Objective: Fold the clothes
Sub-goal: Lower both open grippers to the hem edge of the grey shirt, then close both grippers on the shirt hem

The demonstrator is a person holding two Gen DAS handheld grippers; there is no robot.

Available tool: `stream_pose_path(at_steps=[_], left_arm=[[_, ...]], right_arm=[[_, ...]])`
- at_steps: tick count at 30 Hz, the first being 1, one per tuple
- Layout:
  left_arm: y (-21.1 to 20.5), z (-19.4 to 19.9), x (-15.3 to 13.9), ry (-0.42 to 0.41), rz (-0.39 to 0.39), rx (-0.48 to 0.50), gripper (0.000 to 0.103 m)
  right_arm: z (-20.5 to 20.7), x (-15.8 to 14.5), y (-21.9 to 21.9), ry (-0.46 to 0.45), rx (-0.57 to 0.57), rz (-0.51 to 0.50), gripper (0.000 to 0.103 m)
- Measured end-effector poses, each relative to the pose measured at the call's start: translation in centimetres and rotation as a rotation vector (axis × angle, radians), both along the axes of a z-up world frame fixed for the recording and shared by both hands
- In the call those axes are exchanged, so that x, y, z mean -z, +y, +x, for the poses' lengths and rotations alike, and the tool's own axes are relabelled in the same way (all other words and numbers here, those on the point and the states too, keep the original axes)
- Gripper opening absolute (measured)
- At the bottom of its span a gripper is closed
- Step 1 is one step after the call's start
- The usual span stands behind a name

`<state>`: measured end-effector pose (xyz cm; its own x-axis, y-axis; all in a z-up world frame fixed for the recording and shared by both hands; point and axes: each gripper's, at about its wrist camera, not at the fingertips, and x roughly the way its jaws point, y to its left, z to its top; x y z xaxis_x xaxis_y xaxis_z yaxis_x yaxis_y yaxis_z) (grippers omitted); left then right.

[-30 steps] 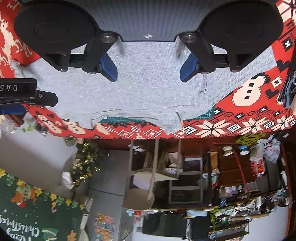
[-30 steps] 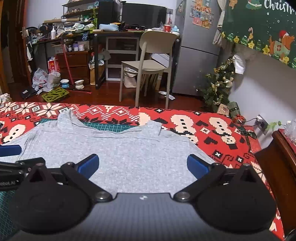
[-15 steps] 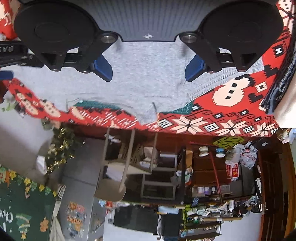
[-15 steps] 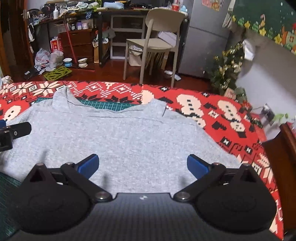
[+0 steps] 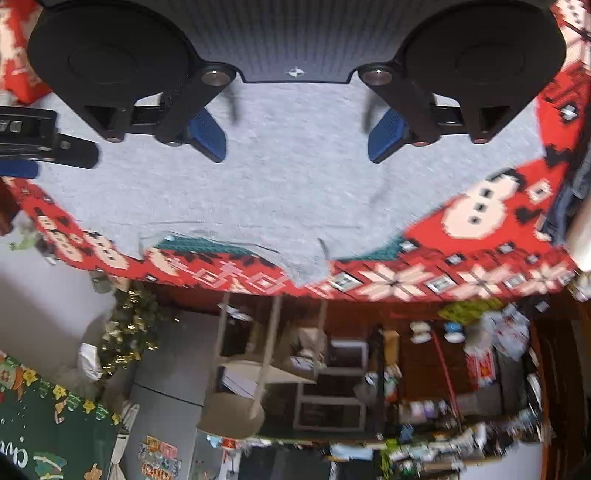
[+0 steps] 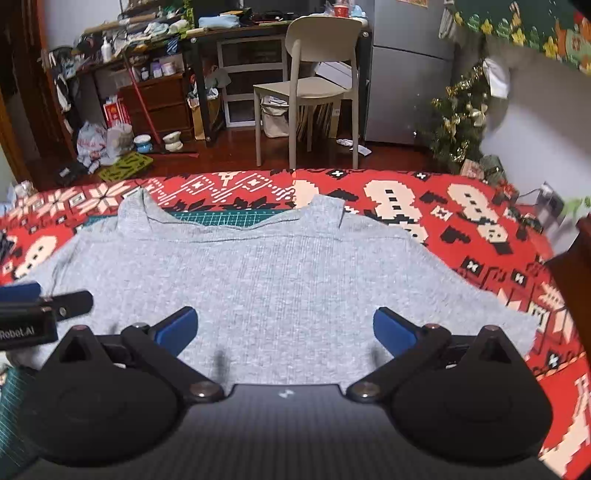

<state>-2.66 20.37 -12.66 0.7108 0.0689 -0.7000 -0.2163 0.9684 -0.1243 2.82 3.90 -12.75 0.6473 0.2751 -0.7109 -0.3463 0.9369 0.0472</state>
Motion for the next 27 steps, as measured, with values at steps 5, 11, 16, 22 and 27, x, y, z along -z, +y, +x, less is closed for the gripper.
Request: stream_pose_path(at_steps=[5,11,16,22,27], left_arm=[[-0.7,0.1,0.4,0.019,-0.071,0.033,0.058],[-1.8,0.2,0.4,0.044,-0.077,0.103,0.035],[-2.9,-0.3,-0.3,0.000,-0.056,0.145,0.031],[-3.6,-1.2,-1.3,-0.051,-0.082,0.097,0.020],[-4.0,-1.0,-1.2,0.002,-0.121,0.132,0.001]], right_arm=[[-0.4,-0.2,0.6,0.005,-0.071,0.021,0.098],[-0.7,0.0,1.1,-0.020,-0.074,-0.030,0.092],[-1.1,-0.5,1.0,-0.051,-0.033,-0.040,0.092],[-0.9,-1.3,0.4,-0.025,-0.013,0.020,0.076],[-0.8,-1.4,0.4,0.019,-0.024,0.050,0.039]])
